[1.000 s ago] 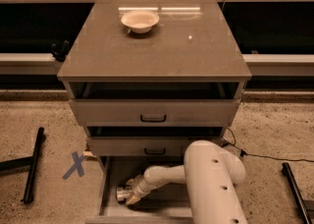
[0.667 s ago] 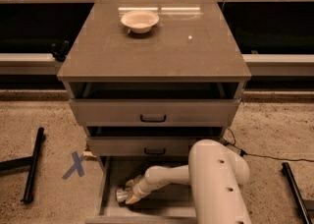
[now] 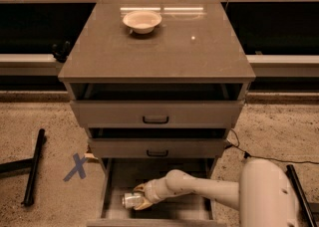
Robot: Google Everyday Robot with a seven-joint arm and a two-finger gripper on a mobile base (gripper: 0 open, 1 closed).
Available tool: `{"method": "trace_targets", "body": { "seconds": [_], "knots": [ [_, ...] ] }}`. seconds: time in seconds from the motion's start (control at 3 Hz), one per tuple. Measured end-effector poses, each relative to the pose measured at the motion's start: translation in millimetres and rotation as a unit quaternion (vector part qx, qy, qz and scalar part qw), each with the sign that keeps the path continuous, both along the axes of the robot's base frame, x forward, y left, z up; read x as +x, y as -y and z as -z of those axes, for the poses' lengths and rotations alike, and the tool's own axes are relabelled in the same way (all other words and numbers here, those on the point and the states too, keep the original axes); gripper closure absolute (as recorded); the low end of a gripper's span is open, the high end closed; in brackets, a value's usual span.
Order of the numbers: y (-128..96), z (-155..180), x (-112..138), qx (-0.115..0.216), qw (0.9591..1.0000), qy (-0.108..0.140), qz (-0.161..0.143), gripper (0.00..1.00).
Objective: Pick 7up can from bottom drawer and place on counter
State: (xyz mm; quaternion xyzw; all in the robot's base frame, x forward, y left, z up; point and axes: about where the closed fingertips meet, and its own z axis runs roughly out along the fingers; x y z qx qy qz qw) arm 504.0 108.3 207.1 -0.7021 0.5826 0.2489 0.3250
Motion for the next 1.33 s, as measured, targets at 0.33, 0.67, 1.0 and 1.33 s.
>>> {"method": "trace_targets", "body": {
  "seconds": [0.33,0.67,1.0,1.33],
  "knots": [
    [50.5,-38.3,-5.3,0.015,0.9996,0.024,0.008,1.0],
    [50.5,-38.3,-5.3,0.015,0.9996,0.024,0.008,1.0],
    [77.9,-93.5,-16.8,0.029,0.9978,0.058,0.013,1.0],
    [119.2,-149.3,-27.6,0.044,0.9945,0.089,0.033,1.0]
  ]
}}
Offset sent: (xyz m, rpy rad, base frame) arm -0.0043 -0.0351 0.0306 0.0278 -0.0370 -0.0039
